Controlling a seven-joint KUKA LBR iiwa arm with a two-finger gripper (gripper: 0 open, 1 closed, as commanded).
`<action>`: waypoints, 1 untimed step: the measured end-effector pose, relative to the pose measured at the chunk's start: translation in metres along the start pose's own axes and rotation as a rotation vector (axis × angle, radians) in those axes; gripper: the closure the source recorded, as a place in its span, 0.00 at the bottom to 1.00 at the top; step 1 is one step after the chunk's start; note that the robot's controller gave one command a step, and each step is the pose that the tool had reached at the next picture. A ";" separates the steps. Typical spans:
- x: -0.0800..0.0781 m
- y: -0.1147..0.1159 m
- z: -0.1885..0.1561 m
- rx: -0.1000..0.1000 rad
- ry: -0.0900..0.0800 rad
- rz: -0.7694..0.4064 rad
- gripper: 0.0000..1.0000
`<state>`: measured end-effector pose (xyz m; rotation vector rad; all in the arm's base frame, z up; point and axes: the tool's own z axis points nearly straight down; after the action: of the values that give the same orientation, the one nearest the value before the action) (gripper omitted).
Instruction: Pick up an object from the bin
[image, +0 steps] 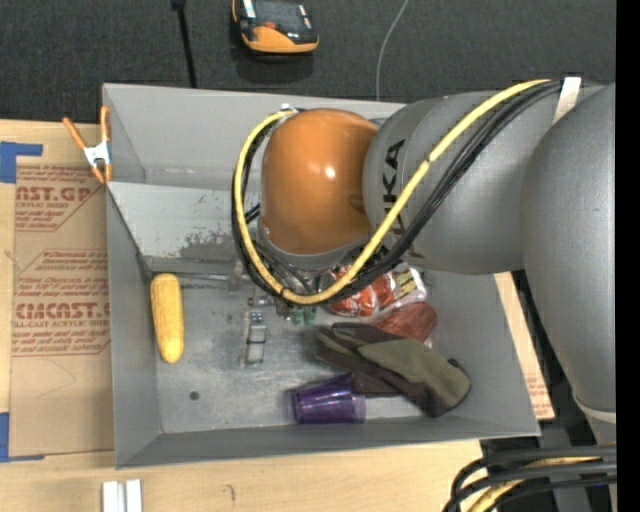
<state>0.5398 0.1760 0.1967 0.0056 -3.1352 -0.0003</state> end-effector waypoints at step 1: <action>-0.002 -0.001 -0.005 -0.001 -0.007 0.002 0.00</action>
Offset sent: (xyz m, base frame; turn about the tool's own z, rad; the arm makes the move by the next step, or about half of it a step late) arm -0.0245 -0.0514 0.0881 0.0339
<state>0.5415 0.1750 0.2015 0.0019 -3.1426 -0.0023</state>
